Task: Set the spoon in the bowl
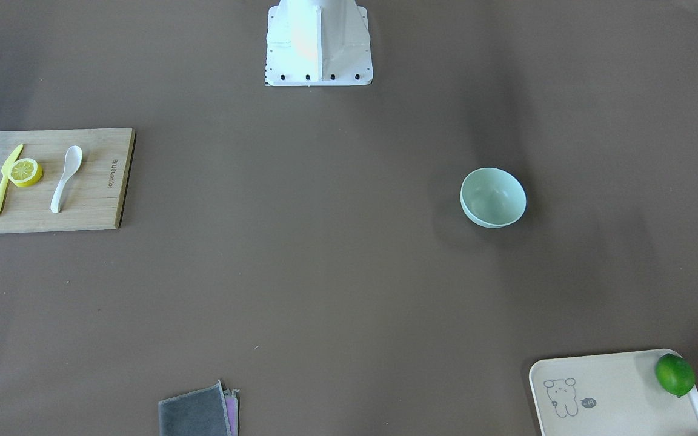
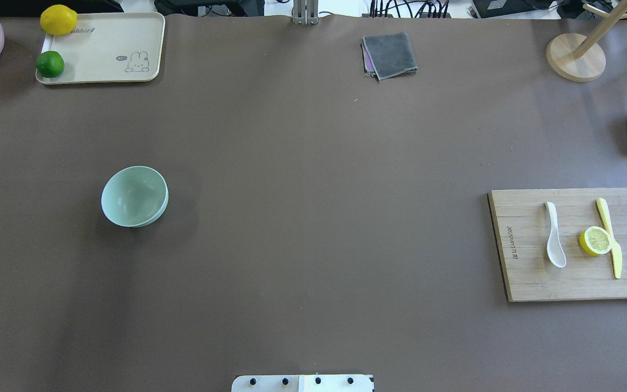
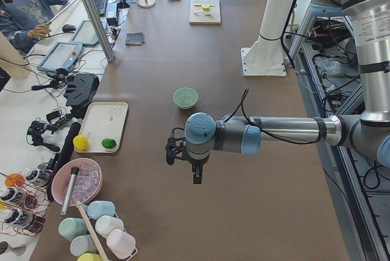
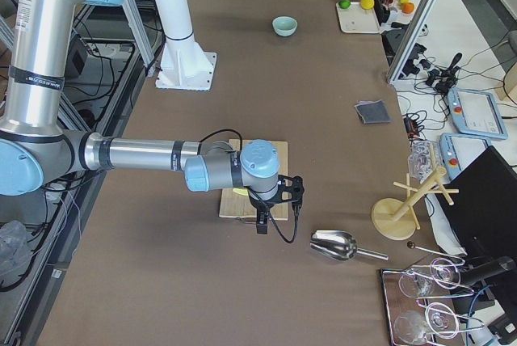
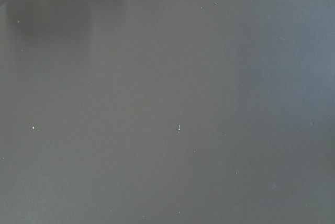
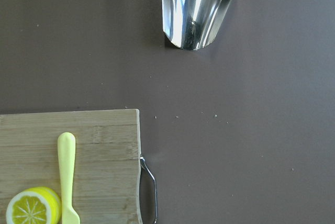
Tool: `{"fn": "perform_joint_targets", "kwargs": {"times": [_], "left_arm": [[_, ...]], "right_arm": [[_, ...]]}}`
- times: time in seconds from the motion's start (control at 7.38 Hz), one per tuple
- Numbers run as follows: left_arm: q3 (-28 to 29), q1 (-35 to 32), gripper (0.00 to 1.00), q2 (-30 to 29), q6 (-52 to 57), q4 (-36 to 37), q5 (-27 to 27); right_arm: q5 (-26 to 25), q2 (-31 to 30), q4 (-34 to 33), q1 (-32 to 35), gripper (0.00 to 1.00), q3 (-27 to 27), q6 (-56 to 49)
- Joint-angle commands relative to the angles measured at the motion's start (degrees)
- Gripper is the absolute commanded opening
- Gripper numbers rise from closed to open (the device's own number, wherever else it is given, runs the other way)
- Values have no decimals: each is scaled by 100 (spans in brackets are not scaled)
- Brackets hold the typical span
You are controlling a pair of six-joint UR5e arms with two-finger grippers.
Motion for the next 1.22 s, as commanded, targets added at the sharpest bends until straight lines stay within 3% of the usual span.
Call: {"fn": "perform_joint_targets", "kwargs": {"times": [0.0, 0.27, 0.41, 0.54, 0.81, 1.08], "left_arm": [[-41, 0, 98, -3, 23, -107, -17], [-119, 9, 98, -12, -29, -501, -174], [-129, 44, 97, -91, -134, -729, -497], [-120, 619, 98, -187, -587, -1366, -466], [-137, 1700, 97, -607, -2900, -2247, -299], [-190, 2920, 97, -942, -3753, -2586, 707]], "right_arm": [[373, 0, 18, -33, 100, 47, 49], [358, -18, 219, -41, 100, 38, 32], [384, -9, 298, -102, 100, 47, 58], [402, -18, 473, -199, 100, 56, 93], [376, -27, 536, -296, 100, 47, 93], [349, -18, 527, -340, 100, 47, 93]]}}
